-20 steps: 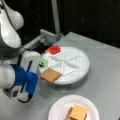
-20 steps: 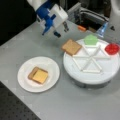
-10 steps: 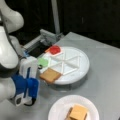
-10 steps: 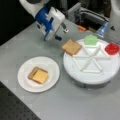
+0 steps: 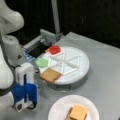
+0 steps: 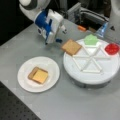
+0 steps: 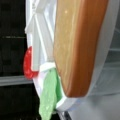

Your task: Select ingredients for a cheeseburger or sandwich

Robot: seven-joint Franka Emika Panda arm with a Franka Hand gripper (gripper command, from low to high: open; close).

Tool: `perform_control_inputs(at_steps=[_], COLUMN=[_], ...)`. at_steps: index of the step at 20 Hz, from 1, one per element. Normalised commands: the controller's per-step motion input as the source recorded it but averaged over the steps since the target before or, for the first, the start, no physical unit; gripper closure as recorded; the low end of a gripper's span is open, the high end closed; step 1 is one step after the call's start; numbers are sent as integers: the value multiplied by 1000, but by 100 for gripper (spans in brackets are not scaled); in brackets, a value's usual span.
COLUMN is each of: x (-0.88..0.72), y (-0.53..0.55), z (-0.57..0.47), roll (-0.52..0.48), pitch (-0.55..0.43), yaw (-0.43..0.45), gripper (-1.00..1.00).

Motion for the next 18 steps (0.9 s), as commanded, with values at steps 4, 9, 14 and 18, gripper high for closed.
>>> perform_control_inputs(at_steps=[4, 9, 14, 18], x=[303, 277, 225, 180], y=[-86, -38, 6, 11], z=[-93, -110, -143, -116], roll=[295, 283, 263, 236], pitch=[-91, -93, -84, -87], yaw=[122, 82, 47, 21], gripper=[-100, -100, -100, -100])
